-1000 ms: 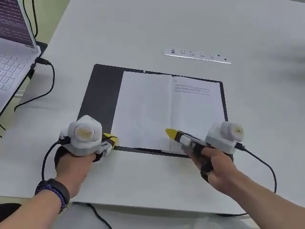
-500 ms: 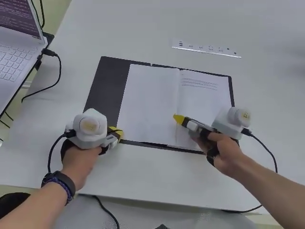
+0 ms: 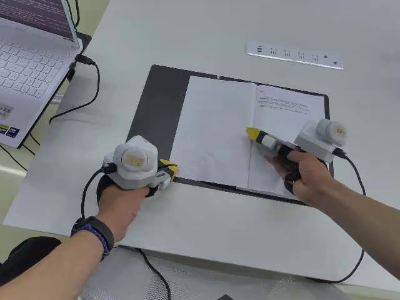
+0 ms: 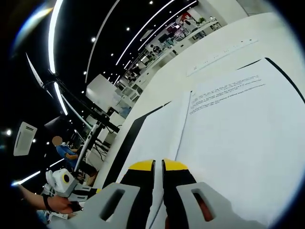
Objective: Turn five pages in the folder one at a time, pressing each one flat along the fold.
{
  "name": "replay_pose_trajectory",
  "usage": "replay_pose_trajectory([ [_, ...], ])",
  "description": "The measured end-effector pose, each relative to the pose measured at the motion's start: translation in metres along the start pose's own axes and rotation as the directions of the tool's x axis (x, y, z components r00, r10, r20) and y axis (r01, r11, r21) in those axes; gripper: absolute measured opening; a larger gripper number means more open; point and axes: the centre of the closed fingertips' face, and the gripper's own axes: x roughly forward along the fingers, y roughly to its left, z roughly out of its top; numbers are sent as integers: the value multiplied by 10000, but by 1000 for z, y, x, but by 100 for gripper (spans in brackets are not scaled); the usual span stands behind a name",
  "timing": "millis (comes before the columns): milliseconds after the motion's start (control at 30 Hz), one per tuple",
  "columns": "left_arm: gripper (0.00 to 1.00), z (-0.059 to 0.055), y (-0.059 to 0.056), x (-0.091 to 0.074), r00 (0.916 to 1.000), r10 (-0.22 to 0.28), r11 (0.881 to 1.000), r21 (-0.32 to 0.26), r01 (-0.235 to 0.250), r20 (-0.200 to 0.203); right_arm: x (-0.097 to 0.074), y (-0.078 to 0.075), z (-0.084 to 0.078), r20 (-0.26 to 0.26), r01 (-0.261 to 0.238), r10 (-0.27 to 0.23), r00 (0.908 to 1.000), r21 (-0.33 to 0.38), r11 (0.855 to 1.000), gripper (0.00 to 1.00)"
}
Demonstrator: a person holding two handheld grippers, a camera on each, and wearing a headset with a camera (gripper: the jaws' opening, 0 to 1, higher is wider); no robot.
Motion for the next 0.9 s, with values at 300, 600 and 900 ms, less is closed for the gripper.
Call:
replay_pose_trajectory([
  [300, 0, 0, 0, 0, 9998, 144, 9998, -147, -142, 114, 4, -7, 7, 56, -72, 72, 10000, -111, 9999, 0],
  [600, 0, 0, 0, 1, 9997, 190, 9996, -193, -188, 126, 16, -16, 21, 512, 206, -201, 9985, -103, 9997, 0],
  [900, 0, -2, 5, 3, 9998, 206, 9997, -137, -205, 74, 31, -28, 41, 1322, 420, -485, 9900, 519, 9978, 0],
])
